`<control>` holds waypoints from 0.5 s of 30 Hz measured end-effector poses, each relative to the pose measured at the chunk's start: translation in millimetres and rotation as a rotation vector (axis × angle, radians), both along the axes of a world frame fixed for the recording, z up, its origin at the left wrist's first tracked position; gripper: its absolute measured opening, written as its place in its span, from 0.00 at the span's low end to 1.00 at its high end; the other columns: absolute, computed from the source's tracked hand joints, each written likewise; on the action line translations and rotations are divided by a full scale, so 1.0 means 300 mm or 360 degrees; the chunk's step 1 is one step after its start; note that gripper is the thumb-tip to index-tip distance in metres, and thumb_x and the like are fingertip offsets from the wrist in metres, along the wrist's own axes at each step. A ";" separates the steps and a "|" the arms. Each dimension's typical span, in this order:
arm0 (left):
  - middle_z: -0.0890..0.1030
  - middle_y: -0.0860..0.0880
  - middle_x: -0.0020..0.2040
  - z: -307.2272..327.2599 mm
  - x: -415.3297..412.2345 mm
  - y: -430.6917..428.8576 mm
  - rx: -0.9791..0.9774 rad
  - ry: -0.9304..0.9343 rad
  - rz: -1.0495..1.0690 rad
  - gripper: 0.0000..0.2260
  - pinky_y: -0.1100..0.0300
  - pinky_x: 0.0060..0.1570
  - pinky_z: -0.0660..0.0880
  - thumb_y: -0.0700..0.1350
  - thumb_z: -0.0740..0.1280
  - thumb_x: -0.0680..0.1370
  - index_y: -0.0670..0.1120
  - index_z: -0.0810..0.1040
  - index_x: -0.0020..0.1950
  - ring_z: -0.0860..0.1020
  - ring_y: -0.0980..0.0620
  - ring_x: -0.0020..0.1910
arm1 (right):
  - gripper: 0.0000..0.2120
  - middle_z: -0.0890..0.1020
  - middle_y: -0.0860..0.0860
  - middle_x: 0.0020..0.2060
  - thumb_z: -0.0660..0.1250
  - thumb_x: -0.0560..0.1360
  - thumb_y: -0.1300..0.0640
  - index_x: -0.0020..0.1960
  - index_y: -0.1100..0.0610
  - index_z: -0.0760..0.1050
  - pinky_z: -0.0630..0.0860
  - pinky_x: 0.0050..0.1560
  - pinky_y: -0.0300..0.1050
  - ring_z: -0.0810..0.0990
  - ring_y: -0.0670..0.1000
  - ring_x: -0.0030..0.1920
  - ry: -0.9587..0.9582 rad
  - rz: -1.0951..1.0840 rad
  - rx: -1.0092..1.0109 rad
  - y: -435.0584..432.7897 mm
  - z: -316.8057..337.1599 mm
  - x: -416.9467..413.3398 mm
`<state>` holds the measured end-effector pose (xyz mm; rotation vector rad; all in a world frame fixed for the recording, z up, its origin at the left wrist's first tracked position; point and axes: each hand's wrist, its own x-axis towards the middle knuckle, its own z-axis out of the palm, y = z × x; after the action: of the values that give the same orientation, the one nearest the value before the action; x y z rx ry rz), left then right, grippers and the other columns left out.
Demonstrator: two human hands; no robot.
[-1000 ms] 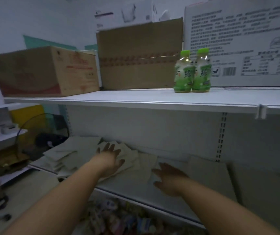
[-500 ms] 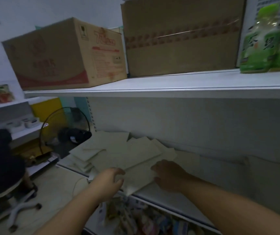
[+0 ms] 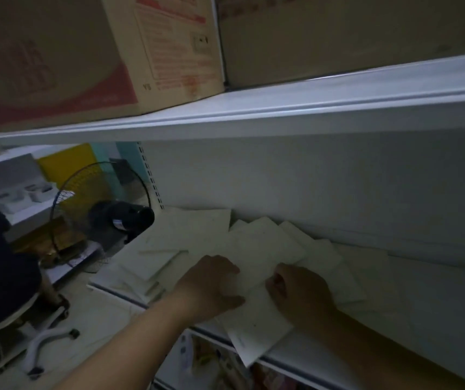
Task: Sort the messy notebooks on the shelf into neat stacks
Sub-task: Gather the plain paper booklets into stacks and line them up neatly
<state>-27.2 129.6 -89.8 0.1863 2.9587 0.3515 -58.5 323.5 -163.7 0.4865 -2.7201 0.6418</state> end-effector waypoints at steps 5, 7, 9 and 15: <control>0.64 0.55 0.66 -0.055 -0.088 0.006 -0.0135 0.0171 -0.0223 0.29 0.58 0.63 0.68 0.64 0.66 0.71 0.58 0.64 0.70 0.64 0.54 0.65 | 0.14 0.78 0.47 0.35 0.59 0.75 0.43 0.42 0.51 0.75 0.67 0.37 0.41 0.74 0.48 0.37 -0.0095 -0.0116 -0.0216 0.000 -0.002 0.016; 0.67 0.54 0.65 -0.059 -0.100 0.000 -0.0269 0.0293 -0.0293 0.27 0.58 0.61 0.70 0.65 0.57 0.73 0.57 0.65 0.70 0.66 0.52 0.64 | 0.13 0.82 0.47 0.41 0.59 0.77 0.45 0.49 0.50 0.79 0.70 0.41 0.41 0.78 0.47 0.41 -0.0184 -0.0230 -0.0375 -0.003 0.030 0.023; 0.70 0.52 0.64 -0.067 -0.098 -0.007 -0.0321 0.0374 -0.0402 0.35 0.59 0.58 0.71 0.67 0.43 0.69 0.56 0.66 0.71 0.68 0.51 0.63 | 0.11 0.83 0.47 0.45 0.60 0.78 0.46 0.54 0.47 0.79 0.71 0.43 0.39 0.79 0.47 0.45 -0.0364 -0.0323 -0.0397 -0.016 0.053 0.025; 0.69 0.54 0.65 -0.065 -0.092 -0.025 -0.0200 0.0424 -0.0482 0.22 0.58 0.56 0.72 0.62 0.54 0.77 0.58 0.66 0.70 0.65 0.52 0.65 | 0.21 0.85 0.54 0.38 0.58 0.79 0.45 0.40 0.55 0.82 0.76 0.46 0.45 0.82 0.54 0.42 -0.0789 -0.0614 -0.1514 -0.054 0.152 0.018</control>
<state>-54.8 122.0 -109.4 0.7065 3.1266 0.1068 -53.1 307.2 -118.2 -0.4686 -2.3658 1.9423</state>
